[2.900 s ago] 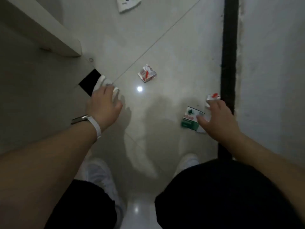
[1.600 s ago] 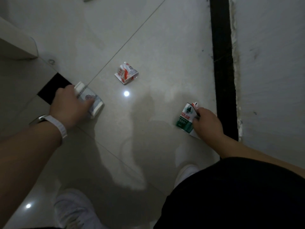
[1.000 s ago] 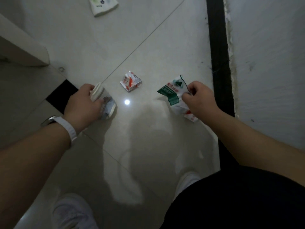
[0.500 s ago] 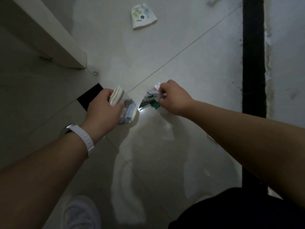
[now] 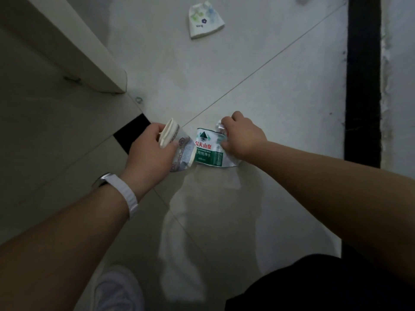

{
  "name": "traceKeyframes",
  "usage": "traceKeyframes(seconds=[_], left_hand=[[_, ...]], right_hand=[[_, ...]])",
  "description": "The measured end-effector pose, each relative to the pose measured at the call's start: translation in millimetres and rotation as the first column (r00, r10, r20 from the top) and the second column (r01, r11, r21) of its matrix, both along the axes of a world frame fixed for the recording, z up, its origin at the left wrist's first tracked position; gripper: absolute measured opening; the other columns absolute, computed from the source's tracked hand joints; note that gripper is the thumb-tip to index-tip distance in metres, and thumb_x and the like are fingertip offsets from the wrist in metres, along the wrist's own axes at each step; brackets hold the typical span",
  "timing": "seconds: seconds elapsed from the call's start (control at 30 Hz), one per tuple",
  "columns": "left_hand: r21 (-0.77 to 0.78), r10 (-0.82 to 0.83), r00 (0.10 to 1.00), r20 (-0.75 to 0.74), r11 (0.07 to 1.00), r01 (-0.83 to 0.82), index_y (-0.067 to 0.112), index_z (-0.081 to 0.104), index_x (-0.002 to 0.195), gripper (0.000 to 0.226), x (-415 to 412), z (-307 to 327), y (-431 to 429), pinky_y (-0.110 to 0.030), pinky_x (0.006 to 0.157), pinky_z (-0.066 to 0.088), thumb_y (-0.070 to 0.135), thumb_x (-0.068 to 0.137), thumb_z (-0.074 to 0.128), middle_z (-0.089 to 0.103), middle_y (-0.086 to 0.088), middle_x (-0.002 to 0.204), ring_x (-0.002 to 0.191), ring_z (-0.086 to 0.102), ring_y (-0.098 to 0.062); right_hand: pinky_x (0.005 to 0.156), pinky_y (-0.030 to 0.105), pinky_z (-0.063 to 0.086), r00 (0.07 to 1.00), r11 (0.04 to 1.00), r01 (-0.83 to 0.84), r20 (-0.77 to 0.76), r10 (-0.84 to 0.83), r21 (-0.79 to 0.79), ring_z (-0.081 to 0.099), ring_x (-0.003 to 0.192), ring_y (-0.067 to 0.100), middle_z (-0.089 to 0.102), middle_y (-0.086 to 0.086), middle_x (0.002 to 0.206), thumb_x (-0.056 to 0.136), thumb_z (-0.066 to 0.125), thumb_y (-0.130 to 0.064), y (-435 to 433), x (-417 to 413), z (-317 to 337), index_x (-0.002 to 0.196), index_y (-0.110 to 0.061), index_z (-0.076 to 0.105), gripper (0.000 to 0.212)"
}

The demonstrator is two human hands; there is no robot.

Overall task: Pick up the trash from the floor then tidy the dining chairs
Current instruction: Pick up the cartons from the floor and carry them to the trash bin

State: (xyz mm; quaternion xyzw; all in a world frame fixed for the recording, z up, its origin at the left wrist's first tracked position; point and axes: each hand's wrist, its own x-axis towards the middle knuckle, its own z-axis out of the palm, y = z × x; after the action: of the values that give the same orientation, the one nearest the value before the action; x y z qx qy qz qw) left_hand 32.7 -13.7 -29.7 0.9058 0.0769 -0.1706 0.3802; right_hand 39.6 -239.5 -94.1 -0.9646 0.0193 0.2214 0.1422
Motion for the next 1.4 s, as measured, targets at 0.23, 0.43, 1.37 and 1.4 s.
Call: traceKeyframes(seconds=[0.23, 0.43, 1.37, 1.4], left_hand=[[0.025, -0.039, 0.999, -0.011, 0.999, 0.039, 0.029, 0.059, 0.101, 0.017, -3.5, 0.5, -7.8, -0.024, 0.066, 0.04, 0.025, 0.088, 0.069, 0.062, 0.01, 0.091, 0.082, 0.058, -0.011], [0.031, -0.097, 0.995, -0.03, 0.995, 0.097, 0.025, 0.058, 0.104, 0.016, -0.7, 1.0, -23.8, -0.025, 0.063, 0.041, 0.025, 0.09, 0.067, 0.06, 0.008, 0.091, 0.081, 0.058, -0.013], [-0.22, 0.164, 0.972, -0.171, 0.955, -0.2, 0.039, 0.063, 0.096, 0.016, -162.0, 451.3, -61.8, -0.041, 0.077, 0.056, 0.023, 0.091, 0.066, 0.07, 0.004, 0.092, 0.085, 0.067, -0.017], [-0.23, 0.175, 0.97, -0.172, 0.95, -0.212, 0.035, 0.063, 0.098, 0.015, -168.9, 471.7, -58.2, -0.036, 0.074, 0.055, 0.023, 0.091, 0.065, 0.069, 0.005, 0.09, 0.08, 0.065, -0.012]], right_hand=[[0.06, 0.032, 0.041, 0.998, 1.0, -0.003, -0.056, 0.004, 0.001, 0.053, 0.076, 0.023, 0.059, 0.003, 0.092, 0.09, 0.054, -0.019, -5.4, -18.1, -0.9, 0.101, -0.018, 0.049, 0.013], [0.062, 0.031, 0.036, 0.995, 0.998, 0.051, -0.094, -0.047, 0.045, 0.049, 0.077, 0.023, 0.052, 0.001, 0.087, 0.089, 0.053, -0.019, -25.1, -35.7, 20.2, 0.099, -0.017, 0.05, 0.01], [0.06, 0.035, 0.044, 0.886, 0.84, 0.464, -0.141, -0.442, 0.281, 0.052, 0.066, 0.023, 0.054, 0.003, 0.072, 0.089, 0.052, -0.019, -32.0, -216.4, 484.3, 0.078, -0.015, 0.05, 0.012], [0.059, 0.035, 0.043, 0.89, 0.846, 0.456, -0.143, -0.433, 0.276, 0.052, 0.066, 0.024, 0.055, 0.003, 0.072, 0.089, 0.052, -0.018, -30.7, -218.3, 502.5, 0.079, -0.014, 0.051, 0.011]])
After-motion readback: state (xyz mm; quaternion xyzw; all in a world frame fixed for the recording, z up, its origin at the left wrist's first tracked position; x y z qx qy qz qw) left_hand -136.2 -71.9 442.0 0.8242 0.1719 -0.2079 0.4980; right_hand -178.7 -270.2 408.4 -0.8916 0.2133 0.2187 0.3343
